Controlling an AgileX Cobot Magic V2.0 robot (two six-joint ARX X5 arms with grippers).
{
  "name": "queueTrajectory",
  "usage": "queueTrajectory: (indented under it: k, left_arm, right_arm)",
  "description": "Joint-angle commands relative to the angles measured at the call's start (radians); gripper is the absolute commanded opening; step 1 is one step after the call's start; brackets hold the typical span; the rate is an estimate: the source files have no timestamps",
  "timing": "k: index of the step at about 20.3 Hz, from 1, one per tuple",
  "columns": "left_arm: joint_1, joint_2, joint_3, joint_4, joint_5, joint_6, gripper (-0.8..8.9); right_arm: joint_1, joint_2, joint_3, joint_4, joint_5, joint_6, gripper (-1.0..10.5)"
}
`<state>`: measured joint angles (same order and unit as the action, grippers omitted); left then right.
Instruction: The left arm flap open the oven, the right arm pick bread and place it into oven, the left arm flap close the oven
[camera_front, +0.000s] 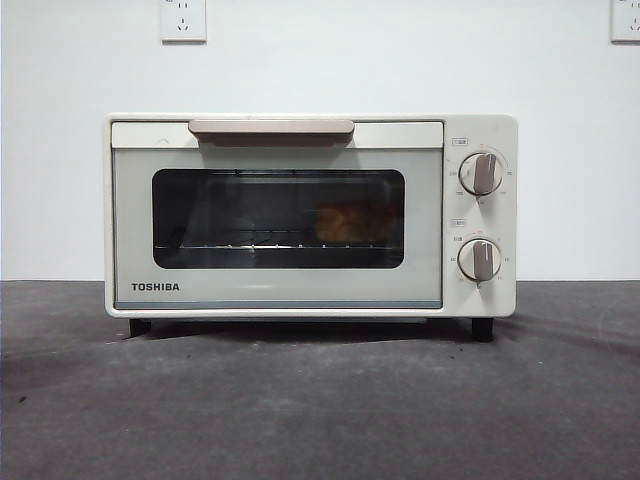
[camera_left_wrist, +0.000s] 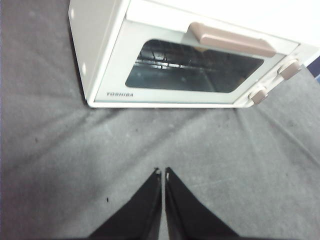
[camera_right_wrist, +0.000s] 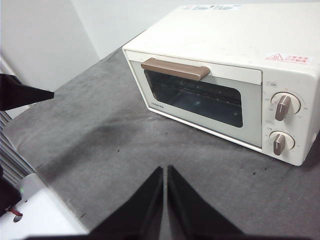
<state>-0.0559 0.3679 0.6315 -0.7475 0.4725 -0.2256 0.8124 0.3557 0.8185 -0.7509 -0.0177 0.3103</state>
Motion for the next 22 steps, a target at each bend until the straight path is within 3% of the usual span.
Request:
queueTrajectory:
  k: [1, 3, 4, 7, 12, 22]
  left_arm:
    - [0.0, -0.031, -0.01, 0.042, -0.028, 0.147, 0.2]
    - [0.0, -0.069, -0.078, 0.15, -0.043, 0.305, 0.2]
    - [0.0, -0.089, -0.128, 0.223, -0.066, 0.341, 0.2]
    - [0.001, -0.177, -0.324, 0.45, -0.218, 0.285, 0.2]
    - [0.001, -0.31, -0.491, 0.516, -0.426, 0.177, 0.2]
    - [0.004, -0.365, -0.613, 0.539, -0.471, 0.169, 0.2]
  right_arm:
    - [0.008, 0.002, 0.017, 0.011, 0.003, -0.011, 0.1]
    - [0.008, 0.002, 0.017, 0.011, 0.003, -0.011, 0.1]
    - [0.008, 0.002, 0.017, 0.011, 0.003, -0.011, 0.1]
    - [0.008, 0.002, 0.017, 0.011, 0.003, -0.011, 0.1]
    - [0.008, 0.002, 0.017, 0.011, 0.003, -0.011, 0.1]
    - [0.008, 0.001, 0.017, 0.011, 0.003, -0.011, 0.1]
